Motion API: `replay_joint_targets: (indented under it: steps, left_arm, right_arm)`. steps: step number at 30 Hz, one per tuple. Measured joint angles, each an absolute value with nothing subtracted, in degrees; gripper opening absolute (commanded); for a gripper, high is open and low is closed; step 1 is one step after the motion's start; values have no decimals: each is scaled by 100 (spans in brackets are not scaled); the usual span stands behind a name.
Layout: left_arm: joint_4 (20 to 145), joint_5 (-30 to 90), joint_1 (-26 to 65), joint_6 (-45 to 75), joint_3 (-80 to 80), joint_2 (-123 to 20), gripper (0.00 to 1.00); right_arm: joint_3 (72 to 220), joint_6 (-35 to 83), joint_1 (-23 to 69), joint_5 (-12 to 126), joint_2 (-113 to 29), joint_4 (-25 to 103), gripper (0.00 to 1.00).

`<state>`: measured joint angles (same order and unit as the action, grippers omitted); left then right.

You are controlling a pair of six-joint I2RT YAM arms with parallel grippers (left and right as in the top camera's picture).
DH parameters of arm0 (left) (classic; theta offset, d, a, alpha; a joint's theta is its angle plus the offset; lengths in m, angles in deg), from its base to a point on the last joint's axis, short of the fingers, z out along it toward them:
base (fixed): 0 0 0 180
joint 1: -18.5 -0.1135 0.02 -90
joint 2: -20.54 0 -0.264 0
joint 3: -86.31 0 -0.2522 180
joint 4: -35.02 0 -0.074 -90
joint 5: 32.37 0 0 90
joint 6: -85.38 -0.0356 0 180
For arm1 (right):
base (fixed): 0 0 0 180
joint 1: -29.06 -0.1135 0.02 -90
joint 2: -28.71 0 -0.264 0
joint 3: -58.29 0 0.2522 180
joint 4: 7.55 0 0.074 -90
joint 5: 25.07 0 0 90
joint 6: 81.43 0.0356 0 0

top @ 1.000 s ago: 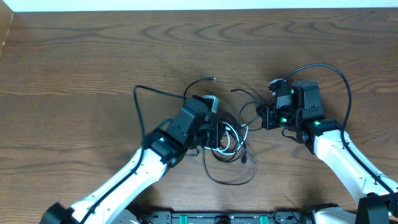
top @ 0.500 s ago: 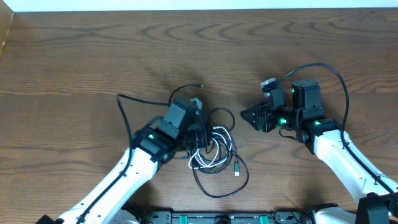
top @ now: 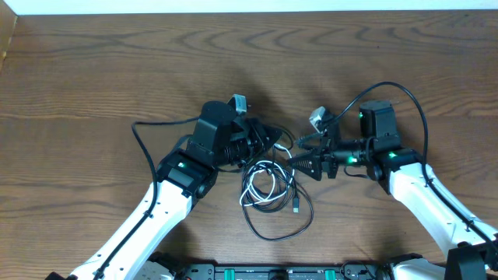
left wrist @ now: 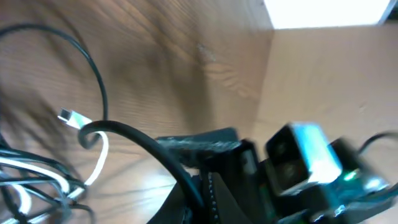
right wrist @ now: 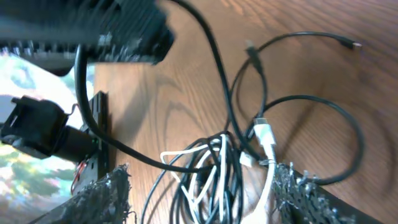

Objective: Untangle cables

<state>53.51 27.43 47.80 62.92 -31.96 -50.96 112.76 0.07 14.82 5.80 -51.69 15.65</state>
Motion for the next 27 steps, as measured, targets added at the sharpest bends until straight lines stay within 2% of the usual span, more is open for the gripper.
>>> replay_joint_targets:
  steps: [9, 13, 15, 16, 17, 18, 20, 21, 27]
  left_arm:
    - [4729, 2737, 4780, 7610, -3196, -5096, 8]
    - [4506, 2752, 4780, 7993, -3196, -5098, 8]
    - [4460, 2752, 4780, 8177, -3196, -5096, 8]
    - [4392, 2752, 4780, 8268, -3196, -5098, 8]
    - [4381, 2752, 4780, 8284, -3196, -5098, 8]
    - [4311, 2752, 4780, 8336, -3196, -5096, 7]
    - [4232, 2752, 4776, 8395, -3196, -5098, 8]
    - [4226, 2752, 4771, 8415, -3196, -5098, 8]
    - [4241, 2761, 4603, 8065, -3196, -5098, 8]
  right_arm:
    - [11276, -248, 1023, 521, -5169, 1525, 72]
    - [11276, -283, 769, 744, -5169, 1514, 63]
    - [11276, -290, 673, 963, -5169, 1510, 55]
    - [11276, -323, 601, 1118, -5169, 1499, 46]
    - [11276, -310, 581, 1155, -5169, 1499, 41]
    - [11276, -323, 540, 1251, -5169, 1492, 33]
    - [11276, -358, 501, 1358, -5169, 1479, 8]
    - [11276, -334, 487, 1419, -5169, 1477, 1]
    - [11276, -128, 483, 1559, -5169, 1337, 1]
